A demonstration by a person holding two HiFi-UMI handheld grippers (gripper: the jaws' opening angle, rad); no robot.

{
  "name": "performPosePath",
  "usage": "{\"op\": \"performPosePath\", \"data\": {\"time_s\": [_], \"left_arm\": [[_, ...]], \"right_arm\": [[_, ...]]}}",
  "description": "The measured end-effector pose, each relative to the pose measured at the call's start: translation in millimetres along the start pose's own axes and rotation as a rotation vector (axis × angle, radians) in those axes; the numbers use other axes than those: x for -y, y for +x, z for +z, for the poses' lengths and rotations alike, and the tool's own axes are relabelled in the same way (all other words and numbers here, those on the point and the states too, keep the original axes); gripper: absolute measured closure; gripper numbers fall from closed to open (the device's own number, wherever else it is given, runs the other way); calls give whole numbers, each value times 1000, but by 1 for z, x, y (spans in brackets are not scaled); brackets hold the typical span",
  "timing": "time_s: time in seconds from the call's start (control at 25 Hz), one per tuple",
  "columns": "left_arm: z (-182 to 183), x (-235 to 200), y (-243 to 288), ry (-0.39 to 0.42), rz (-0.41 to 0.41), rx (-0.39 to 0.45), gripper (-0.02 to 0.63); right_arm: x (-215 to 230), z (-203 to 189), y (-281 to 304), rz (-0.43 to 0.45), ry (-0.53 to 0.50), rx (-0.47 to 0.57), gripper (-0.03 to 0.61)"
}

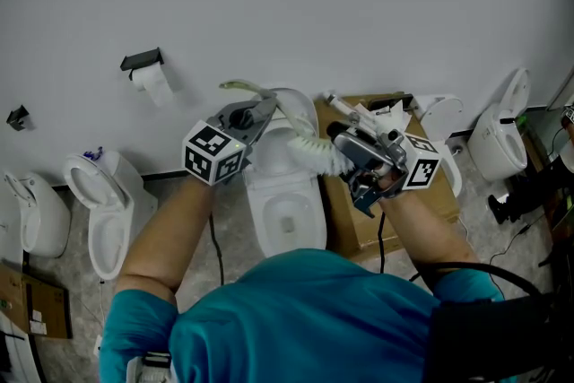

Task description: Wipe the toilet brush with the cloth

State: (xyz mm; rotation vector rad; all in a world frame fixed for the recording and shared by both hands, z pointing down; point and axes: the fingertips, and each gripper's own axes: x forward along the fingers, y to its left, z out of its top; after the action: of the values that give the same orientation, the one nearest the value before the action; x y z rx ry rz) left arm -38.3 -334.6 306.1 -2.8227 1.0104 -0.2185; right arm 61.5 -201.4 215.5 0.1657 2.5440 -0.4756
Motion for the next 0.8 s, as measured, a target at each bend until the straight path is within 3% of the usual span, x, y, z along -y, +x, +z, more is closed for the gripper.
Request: {"op": "performPosePath", "data": {"time_s": [0.8], "left_arm": [[-28, -69, -5, -74, 140, -58, 592]], "right_arm": [[-4, -8, 6, 62, 25, -59, 499]]}}
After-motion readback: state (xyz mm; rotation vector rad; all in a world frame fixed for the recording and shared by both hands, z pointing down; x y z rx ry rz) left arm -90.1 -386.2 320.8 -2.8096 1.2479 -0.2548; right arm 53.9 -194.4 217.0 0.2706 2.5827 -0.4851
